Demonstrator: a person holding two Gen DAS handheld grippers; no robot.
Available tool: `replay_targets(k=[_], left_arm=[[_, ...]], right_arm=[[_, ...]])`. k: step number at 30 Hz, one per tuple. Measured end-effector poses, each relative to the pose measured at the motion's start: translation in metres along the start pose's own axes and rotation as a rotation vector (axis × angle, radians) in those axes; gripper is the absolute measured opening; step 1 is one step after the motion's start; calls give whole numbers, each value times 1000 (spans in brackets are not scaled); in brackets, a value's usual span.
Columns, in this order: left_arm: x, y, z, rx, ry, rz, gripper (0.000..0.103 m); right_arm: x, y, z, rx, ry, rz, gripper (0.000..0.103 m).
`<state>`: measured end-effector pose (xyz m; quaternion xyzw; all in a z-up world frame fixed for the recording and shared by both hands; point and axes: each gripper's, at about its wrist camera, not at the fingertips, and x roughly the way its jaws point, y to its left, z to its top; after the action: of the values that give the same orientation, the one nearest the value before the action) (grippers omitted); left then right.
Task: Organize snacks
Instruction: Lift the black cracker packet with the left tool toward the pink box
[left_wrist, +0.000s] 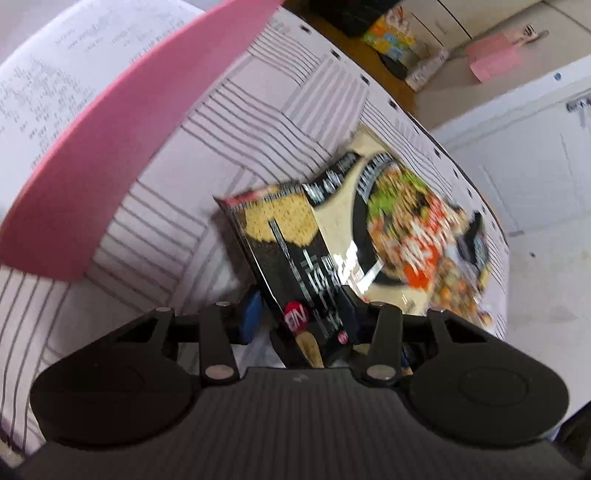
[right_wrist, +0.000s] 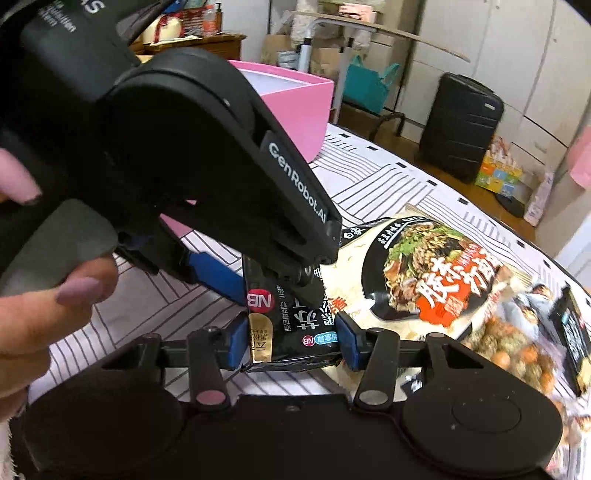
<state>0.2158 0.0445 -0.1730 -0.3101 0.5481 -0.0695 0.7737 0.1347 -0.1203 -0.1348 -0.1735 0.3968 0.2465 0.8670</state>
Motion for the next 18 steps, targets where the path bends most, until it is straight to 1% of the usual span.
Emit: replay_targets(k=[2,6,9,13,18], left_arm=[[-7,-4,-7,27,14,0,43],[-21,-12,-20,79,6,16,43],[-33,-14,-26,106,14,3,42],[-47,-14,-37,137,42,-10,40],[-74,-15,-52,197,33,-8,40]], right_arm=[[-7,5,-1,15,-3,-2,55],[-23,14,-5,56,-11,-15,55],[-39,19,-11,102,-29,-31,55],[-59,26,-20,177,-41,-27,55],[-79,40,-21,173,-46,-30,55]])
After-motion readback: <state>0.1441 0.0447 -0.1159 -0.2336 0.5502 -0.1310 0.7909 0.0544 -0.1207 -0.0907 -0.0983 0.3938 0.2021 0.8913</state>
